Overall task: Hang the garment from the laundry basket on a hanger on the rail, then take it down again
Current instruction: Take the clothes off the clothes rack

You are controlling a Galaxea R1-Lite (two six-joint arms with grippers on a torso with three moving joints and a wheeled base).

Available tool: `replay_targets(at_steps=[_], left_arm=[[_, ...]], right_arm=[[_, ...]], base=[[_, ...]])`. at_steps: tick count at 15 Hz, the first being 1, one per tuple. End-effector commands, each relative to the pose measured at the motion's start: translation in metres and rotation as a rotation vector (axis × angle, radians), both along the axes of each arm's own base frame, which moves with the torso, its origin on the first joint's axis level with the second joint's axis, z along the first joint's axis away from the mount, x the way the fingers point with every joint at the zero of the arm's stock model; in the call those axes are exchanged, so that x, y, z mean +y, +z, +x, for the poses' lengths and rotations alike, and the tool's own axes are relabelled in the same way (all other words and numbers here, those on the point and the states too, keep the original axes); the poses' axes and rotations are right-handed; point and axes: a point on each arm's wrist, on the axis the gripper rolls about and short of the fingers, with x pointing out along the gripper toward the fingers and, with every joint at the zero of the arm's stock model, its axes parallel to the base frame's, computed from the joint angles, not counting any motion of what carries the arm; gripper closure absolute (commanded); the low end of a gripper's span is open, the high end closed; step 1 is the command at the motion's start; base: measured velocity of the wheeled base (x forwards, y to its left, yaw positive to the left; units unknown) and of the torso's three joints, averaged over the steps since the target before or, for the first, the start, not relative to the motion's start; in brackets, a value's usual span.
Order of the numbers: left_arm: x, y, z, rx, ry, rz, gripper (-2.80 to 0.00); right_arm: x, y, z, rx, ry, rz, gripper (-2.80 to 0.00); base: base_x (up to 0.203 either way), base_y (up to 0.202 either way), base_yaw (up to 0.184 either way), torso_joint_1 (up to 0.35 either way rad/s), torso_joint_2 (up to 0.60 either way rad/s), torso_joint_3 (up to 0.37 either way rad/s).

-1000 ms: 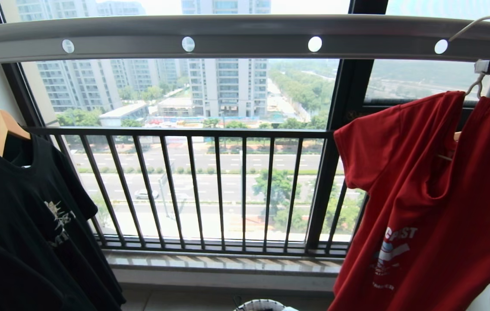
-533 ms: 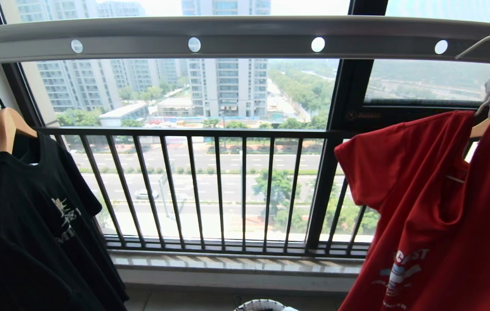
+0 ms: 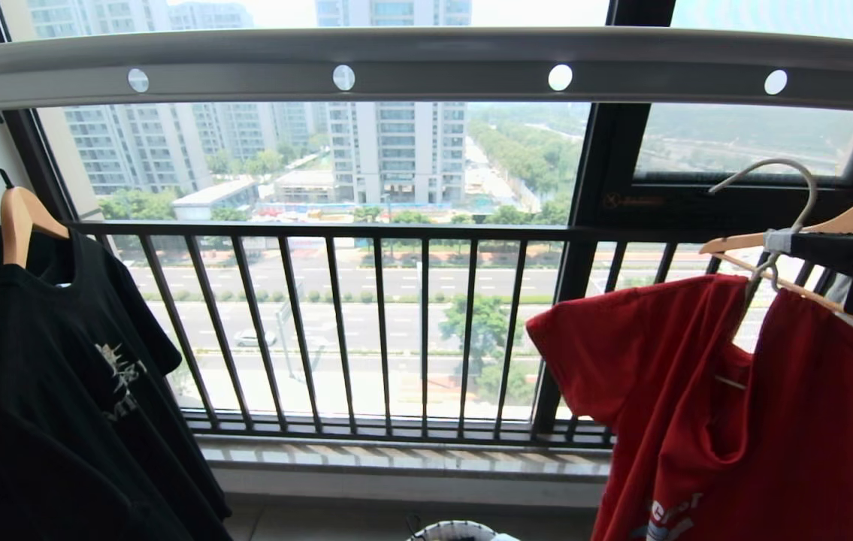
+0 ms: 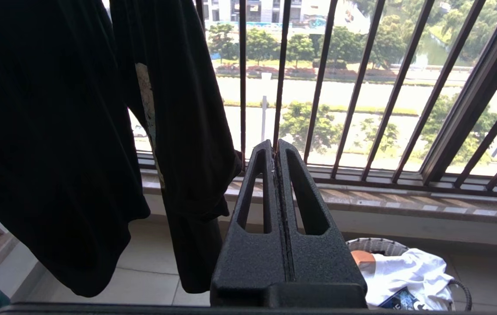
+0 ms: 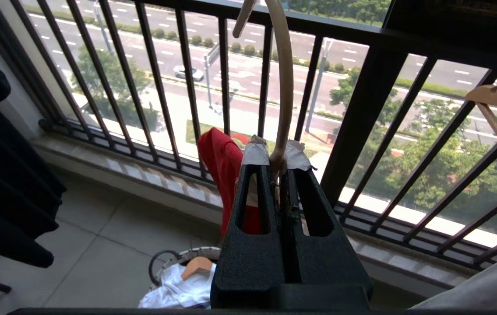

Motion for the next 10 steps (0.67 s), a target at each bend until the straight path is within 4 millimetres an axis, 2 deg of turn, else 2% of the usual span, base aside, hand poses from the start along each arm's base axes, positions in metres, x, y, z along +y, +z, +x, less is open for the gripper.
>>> replay_targets(at_steps=[1, 6, 8, 10], left_arm=[[0.0, 0.0, 0.0, 0.001, 0.001, 0.005, 0.0], [0.0, 0.003, 0.001, 0.009, -0.01, 0.047, 0.0], [-0.001, 0.03, 0.001, 0.0, -0.075, 0.018, 0.0], [-0.003, 0.059, 0.011, 0.046, -0.149, -0.038, 0.0]], right_arm=[[0.009, -0.02, 0.017, 0.057, 0.059, -0.005, 0.0], [0.023, -0.038, 0.05, 0.059, 0.155, 0.017, 0.0], [0.036, -0.045, 0.065, 0.056, 0.189, 0.059, 0.0], [0.051, -0.056, 0.076, 0.083, 0.227, 0.072, 0.0]], base=[[0.0, 0.0, 0.0, 0.0, 0.0, 0.0], [0.0, 0.0, 0.0, 0.0, 0.0, 0.0], [0.0, 0.0, 0.0, 0.0, 0.0, 0.0], [0.0, 0.0, 0.0, 0.0, 0.0, 0.0]])
